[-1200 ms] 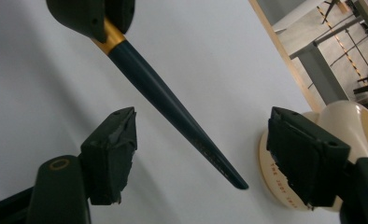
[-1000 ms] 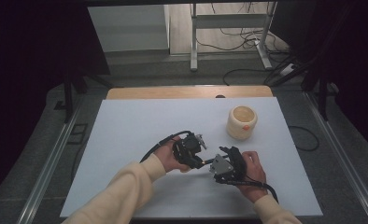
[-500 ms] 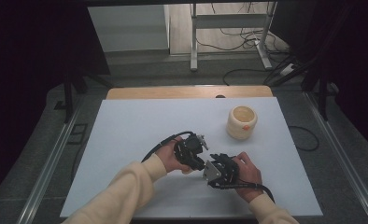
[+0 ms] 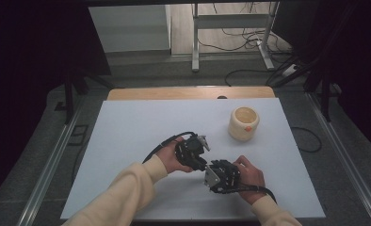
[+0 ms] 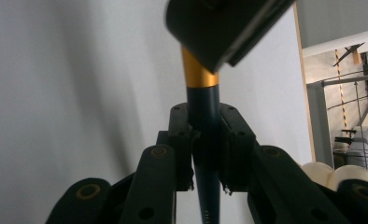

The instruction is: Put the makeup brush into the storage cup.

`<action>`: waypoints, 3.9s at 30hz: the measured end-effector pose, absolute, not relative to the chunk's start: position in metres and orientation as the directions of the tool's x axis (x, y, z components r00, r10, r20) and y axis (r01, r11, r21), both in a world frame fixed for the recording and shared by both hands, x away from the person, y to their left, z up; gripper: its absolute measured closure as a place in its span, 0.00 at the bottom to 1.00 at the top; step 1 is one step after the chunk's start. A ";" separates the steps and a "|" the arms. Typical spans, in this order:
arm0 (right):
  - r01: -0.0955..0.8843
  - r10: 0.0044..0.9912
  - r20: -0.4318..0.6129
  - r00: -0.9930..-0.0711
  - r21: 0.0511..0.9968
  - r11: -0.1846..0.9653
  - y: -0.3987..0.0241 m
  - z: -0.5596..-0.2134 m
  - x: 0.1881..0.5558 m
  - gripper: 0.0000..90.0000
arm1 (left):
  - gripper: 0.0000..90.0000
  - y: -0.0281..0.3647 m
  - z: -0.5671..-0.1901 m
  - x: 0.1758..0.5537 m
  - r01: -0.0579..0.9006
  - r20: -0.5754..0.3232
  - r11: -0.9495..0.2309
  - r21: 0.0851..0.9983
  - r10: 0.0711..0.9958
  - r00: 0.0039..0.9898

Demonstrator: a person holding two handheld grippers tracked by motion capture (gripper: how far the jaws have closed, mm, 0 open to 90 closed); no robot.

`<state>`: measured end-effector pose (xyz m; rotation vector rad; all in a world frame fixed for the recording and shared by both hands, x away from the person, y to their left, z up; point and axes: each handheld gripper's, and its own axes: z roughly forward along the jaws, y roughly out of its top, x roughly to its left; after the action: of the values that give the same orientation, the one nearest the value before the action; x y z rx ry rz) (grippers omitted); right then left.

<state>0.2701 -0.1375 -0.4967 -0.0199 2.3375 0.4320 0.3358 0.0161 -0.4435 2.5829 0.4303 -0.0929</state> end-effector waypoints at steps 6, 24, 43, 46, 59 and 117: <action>-0.155 0.092 -0.703 -0.705 0.279 0.948 -0.143 -0.490 0.274 0.88 | 0.59 0.025 -0.436 0.338 0.342 -0.095 -0.752 0.564 0.352 0.931; -0.117 0.126 -0.707 -0.696 0.285 0.951 -0.146 -0.489 0.275 0.88 | 0.32 0.054 -0.428 0.337 0.402 -0.081 -0.657 0.638 0.462 0.883; -0.059 0.225 -0.691 -0.687 0.362 0.930 -0.149 -0.489 0.276 0.88 | 0.26 0.082 -0.422 0.322 0.416 -0.075 -0.589 0.693 0.515 0.854; -0.081 0.179 -0.707 -0.684 0.318 0.945 -0.151 -0.487 0.278 0.88 | 0.25 0.087 -0.423 0.319 0.414 -0.060 -0.596 0.688 0.522 0.851; -0.073 0.189 -0.713 -0.675 0.319 0.945 -0.153 -0.486 0.279 0.88 | 0.25 0.106 -0.433 0.313 0.448 -0.077 -0.570 0.689 0.557 0.827; -0.020 0.300 -0.703 -0.644 0.408 0.913 -0.165 -0.473 0.281 0.88 | 0.24 0.178 -0.485 0.282 0.574 -0.106 -0.499 0.649 0.688 0.718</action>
<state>0.2815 -0.1646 -0.4732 0.1984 2.2263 0.4861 0.2824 0.1784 -0.4852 2.2416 0.9518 0.2166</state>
